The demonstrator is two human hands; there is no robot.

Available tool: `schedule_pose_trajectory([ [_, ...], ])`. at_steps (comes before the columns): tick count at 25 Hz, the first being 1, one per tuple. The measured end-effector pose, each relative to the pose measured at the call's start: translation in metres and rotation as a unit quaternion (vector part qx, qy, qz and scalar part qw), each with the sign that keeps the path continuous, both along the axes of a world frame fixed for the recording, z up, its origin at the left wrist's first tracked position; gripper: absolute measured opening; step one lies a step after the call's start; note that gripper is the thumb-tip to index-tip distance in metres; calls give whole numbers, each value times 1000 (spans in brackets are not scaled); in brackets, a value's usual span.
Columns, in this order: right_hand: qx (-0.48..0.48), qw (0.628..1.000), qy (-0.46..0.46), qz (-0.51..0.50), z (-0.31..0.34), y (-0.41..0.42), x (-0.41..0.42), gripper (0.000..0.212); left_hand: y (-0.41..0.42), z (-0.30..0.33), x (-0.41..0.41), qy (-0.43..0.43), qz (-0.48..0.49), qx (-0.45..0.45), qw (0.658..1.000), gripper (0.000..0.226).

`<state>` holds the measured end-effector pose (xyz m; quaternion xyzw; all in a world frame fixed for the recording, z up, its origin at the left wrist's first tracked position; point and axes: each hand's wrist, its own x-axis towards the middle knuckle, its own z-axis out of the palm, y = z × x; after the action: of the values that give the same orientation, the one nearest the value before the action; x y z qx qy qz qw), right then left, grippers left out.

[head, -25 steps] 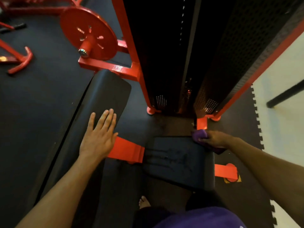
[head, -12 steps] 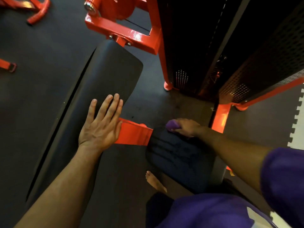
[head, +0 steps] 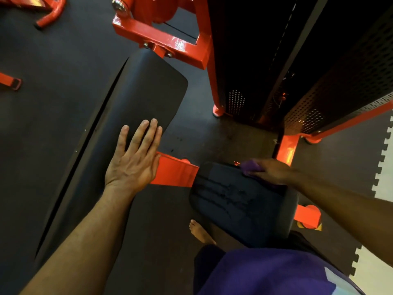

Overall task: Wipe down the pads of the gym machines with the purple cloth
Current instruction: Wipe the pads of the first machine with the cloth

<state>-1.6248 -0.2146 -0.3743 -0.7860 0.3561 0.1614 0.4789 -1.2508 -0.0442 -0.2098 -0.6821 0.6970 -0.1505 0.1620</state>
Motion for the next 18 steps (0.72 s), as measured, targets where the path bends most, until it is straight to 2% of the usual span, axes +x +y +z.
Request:
schedule_pose_trajectory([
  [3,-6,998,-33,52,-23,1,106,29,1,-3,1,-11,-5,-8,1000,67],
  [5,2,997,-8,70,-35,3,161,35,2,-6,3,-18,-17,-12,1000,66],
  [8,10,996,28,81,-40,4,187,41,0,-7,6,-9,-23,-27,999,65],
  [13,10,1000,3,9,-16,0,91,41,1,-6,6,-12,-27,-28,999,62],
  [18,-15,998,5,-64,13,4,-41,64,3,-5,6,-20,-19,-18,999,63],
])
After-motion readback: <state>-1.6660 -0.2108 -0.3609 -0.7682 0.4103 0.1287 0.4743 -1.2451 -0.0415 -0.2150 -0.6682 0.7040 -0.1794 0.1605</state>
